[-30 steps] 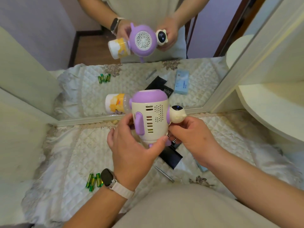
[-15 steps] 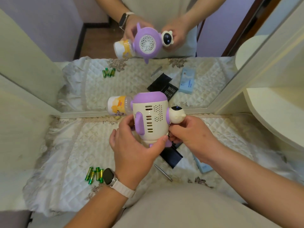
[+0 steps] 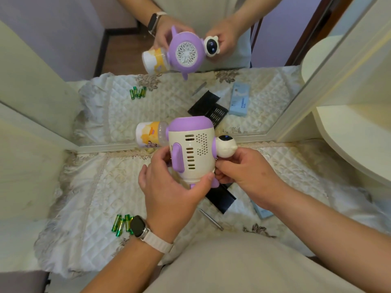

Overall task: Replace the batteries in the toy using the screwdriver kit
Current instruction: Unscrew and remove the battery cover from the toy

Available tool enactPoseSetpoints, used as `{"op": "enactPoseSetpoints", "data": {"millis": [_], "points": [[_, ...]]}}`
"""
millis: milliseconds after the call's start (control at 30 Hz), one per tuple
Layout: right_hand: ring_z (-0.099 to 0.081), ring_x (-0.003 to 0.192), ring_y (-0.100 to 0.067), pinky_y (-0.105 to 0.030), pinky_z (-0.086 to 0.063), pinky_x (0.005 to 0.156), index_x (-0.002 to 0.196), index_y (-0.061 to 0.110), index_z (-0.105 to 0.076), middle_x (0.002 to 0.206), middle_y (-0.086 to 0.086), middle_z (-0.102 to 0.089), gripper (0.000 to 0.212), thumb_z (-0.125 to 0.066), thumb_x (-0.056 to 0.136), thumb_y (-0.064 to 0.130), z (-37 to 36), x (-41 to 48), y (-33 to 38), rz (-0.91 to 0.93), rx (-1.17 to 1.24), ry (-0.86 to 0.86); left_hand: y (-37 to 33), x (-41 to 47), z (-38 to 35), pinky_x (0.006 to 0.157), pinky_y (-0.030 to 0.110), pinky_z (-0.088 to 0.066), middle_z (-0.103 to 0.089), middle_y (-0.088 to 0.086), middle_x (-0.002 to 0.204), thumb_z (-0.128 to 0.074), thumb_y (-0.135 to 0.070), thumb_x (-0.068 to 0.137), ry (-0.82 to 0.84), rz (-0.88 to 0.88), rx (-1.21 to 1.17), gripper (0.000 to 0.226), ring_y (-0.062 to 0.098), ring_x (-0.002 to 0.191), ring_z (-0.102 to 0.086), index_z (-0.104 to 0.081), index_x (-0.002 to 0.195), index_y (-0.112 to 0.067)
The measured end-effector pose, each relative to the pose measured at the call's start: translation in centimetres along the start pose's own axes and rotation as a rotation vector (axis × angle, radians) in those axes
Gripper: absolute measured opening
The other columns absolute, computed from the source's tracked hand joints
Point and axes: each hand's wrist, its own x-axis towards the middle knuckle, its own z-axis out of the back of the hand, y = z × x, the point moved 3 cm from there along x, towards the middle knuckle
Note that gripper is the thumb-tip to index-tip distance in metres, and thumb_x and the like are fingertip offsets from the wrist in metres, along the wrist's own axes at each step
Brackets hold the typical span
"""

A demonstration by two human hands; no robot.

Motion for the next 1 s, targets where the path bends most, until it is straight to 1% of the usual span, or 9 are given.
{"op": "enactPoseSetpoints", "data": {"millis": [167,300,400,533,567,733,867,933,1000], "points": [[-0.066,0.067,-0.015,-0.024,-0.052,0.061,0.083,0.000,-0.068,0.068,-0.006,-0.069,0.009,-0.059,0.083,0.000,0.2,0.1,-0.2,-0.016,-0.028,-0.025,-0.5,-0.3,0.1,0.106,0.063,-0.034,-0.046,-0.034,0.104,-0.075,-0.064,0.054,-0.006,-0.025,0.083,0.083,-0.028,0.107,-0.036,-0.048,0.121,-0.023],[-0.062,0.065,-0.017,-0.025,-0.052,0.061,0.079,-0.005,-0.065,0.066,-0.010,-0.066,0.009,-0.057,0.081,-0.003,0.1,0.2,0.0,-0.019,-0.039,-0.023,-0.6,-0.3,0.1,0.107,0.064,-0.033,-0.045,-0.034,0.107,-0.074,-0.064,0.054,-0.002,-0.026,0.102,0.085,-0.031,0.109,-0.032,-0.047,0.123,-0.023],[-0.062,0.065,-0.019,-0.034,-0.057,0.068,0.083,-0.010,-0.063,0.068,-0.012,-0.064,0.009,-0.054,0.081,-0.006,0.1,0.1,0.0,-0.030,0.003,-0.002,-0.6,-0.3,0.1,0.106,0.063,-0.035,-0.047,-0.034,0.106,-0.074,-0.065,0.054,-0.003,-0.008,0.083,0.084,-0.027,0.106,-0.037,-0.046,0.122,-0.025],[-0.063,0.065,-0.019,-0.036,-0.061,0.071,0.089,-0.012,-0.061,0.069,-0.012,-0.063,0.011,-0.053,0.083,-0.008,0.0,0.1,0.1,-0.032,0.015,0.034,-0.2,-0.4,0.0,0.099,0.061,-0.044,-0.056,-0.027,0.106,-0.078,-0.065,0.053,0.015,0.034,0.006,0.079,0.001,0.102,-0.057,-0.044,0.118,-0.034],[-0.063,0.064,-0.018,-0.035,-0.061,0.069,0.089,-0.011,-0.061,0.069,-0.012,-0.063,0.011,-0.053,0.083,-0.008,0.0,0.1,0.1,-0.033,0.012,0.038,-0.1,-0.4,0.0,0.098,0.060,-0.045,-0.059,-0.024,0.106,-0.079,-0.064,0.053,0.022,0.053,-0.013,0.078,0.005,0.102,-0.060,-0.043,0.117,-0.036],[-0.063,0.061,-0.014,-0.027,-0.056,0.063,0.077,0.000,-0.061,0.064,-0.006,-0.062,0.015,-0.051,0.083,-0.009,0.0,0.2,-0.2,-0.036,0.014,0.067,0.5,-0.6,-0.1,0.098,0.056,-0.047,-0.059,-0.024,0.106,-0.077,-0.068,0.052,0.034,0.128,-0.038,0.075,0.011,0.104,-0.061,-0.037,0.113,-0.049],[-0.063,0.060,-0.014,-0.027,-0.056,0.062,0.076,-0.002,-0.058,0.062,-0.007,-0.060,0.014,-0.051,0.084,-0.010,0.2,0.7,-1.1,-0.051,0.056,0.077,1.5,-0.5,-0.4,0.095,0.052,-0.050,-0.060,-0.022,0.107,-0.078,-0.068,0.050,0.062,0.207,-0.094,0.068,0.014,0.106,-0.062,-0.039,0.105,-0.054],[-0.065,0.061,-0.015,-0.027,-0.058,0.062,0.075,0.001,-0.059,0.063,-0.008,-0.061,0.015,-0.053,0.085,-0.008,0.4,1.3,-2.1,-0.060,0.035,0.060,2.3,-0.4,-0.5,0.091,0.048,-0.054,-0.062,-0.020,0.107,-0.080,-0.064,0.050,0.071,0.275,-0.146,0.066,0.011,0.104,-0.064,-0.042,0.103,-0.052],[-0.066,0.064,-0.015,-0.027,-0.058,0.062,0.077,0.004,-0.060,0.066,-0.008,-0.061,0.012,-0.056,0.085,-0.004,0.8,2.2,-4.1,-0.083,-0.073,0.031,3.2,-0.3,-0.8,0.085,0.043,-0.058,-0.064,-0.015,0.108,-0.084,-0.056,0.052,0.085,0.369,-0.220,0.066,0.011,0.102,-0.066,-0.046,0.105,-0.046]]}}
